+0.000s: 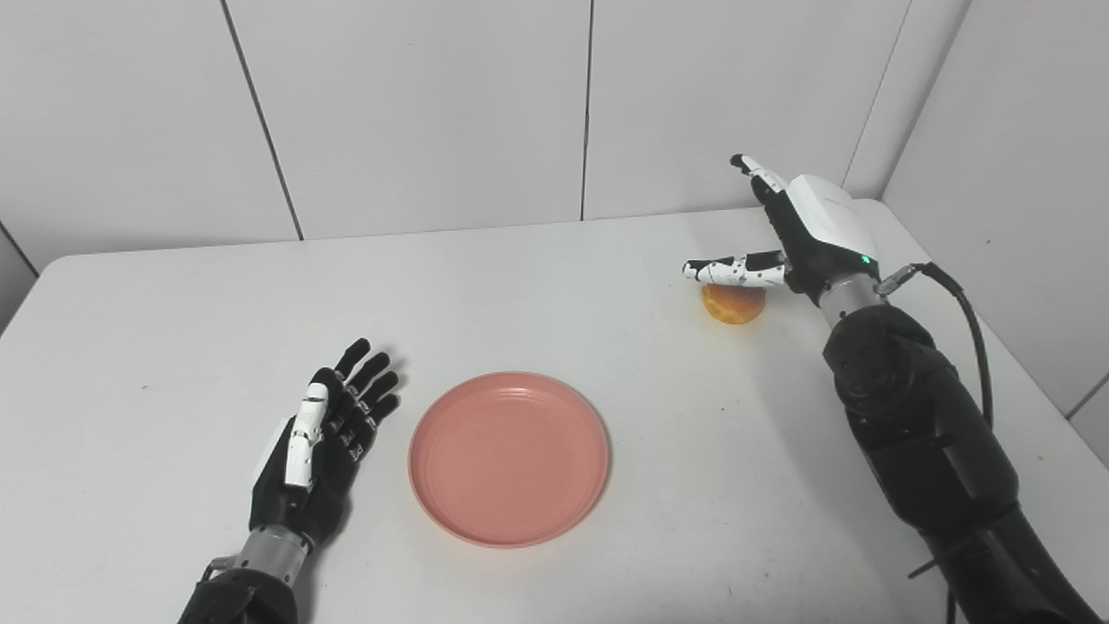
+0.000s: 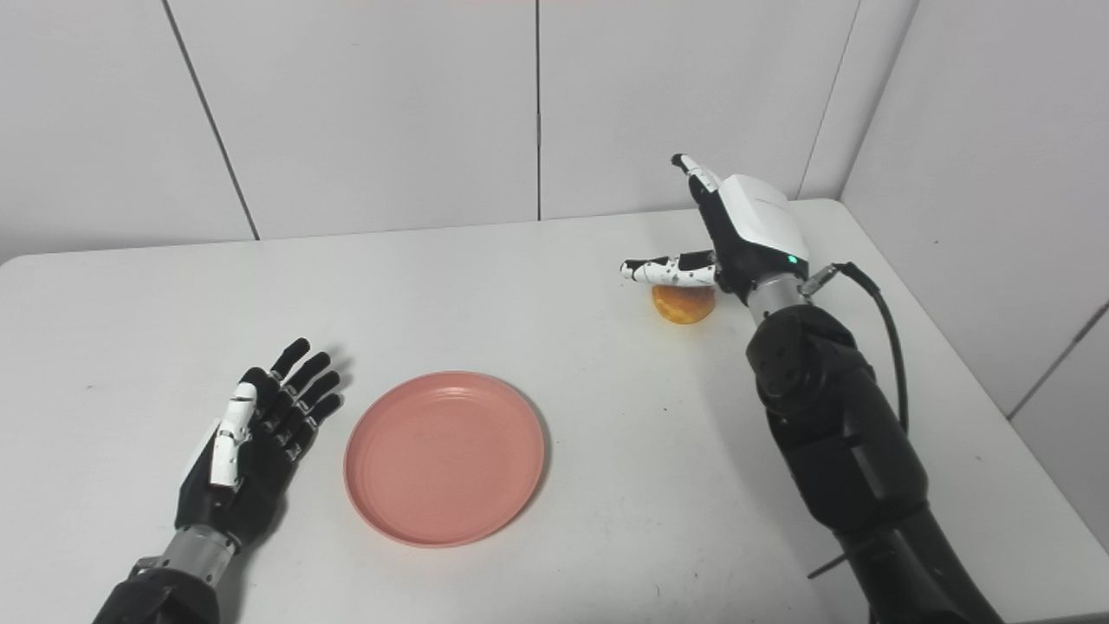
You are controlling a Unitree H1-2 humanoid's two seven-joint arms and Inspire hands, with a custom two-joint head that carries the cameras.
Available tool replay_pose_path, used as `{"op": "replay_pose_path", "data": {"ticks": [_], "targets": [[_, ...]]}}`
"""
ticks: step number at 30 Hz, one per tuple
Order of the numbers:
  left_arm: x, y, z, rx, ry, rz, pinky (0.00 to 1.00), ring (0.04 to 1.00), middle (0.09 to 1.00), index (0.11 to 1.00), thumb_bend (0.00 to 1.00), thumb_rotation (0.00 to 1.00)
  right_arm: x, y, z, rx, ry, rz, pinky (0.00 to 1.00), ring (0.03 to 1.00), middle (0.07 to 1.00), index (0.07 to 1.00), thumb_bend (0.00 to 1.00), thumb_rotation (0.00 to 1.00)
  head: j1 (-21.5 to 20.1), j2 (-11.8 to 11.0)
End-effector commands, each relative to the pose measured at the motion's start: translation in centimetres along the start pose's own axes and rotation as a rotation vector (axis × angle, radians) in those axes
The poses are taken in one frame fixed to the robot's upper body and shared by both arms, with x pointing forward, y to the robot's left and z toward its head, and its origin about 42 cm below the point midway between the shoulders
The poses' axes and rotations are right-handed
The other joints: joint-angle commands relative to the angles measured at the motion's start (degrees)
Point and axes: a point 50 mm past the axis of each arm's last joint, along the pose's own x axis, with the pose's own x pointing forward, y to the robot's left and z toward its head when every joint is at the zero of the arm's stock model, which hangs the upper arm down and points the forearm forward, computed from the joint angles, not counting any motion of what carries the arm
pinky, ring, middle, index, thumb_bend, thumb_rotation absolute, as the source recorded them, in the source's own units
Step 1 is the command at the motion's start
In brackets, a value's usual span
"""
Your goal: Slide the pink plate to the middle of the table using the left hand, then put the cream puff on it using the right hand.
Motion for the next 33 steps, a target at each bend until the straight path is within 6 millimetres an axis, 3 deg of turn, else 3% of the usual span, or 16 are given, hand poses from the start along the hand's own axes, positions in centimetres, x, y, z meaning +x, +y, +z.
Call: {"op": "replay_pose_path", "data": {"ticks": [1, 21, 33], "targets": [[0.1, 0.4, 0.2, 0.006, 0.007, 0.004, 0.93, 0.923, 0.927, 0.916, 0.44, 1.0, 1.3, -2.5, 0.7, -0.026, -0.026, -0.062, 0.74, 0.881, 0.928, 0.935, 0.81, 0.44, 0.1, 0.0], [0.1, 0.3, 0.3, -0.002, 0.005, 0.006, 0.94, 0.916, 0.919, 0.908, 0.46, 1.0, 3.2, -1.0, -1.2, -0.029, 0.057, 0.013, 0.7, 0.861, 0.939, 0.946, 0.83, 0.42, 0.8, 0.8], [0.1, 0.2, 0.5, 0.002, 0.007, 0.009, 0.93, 0.906, 0.91, 0.899, 0.46, 1.0, 4.5, 0.0, -2.5, -0.022, 0.114, 0.047, 0.73, 0.873, 0.938, 0.945, 0.83, 0.39, 1.0, 1.2]]}}
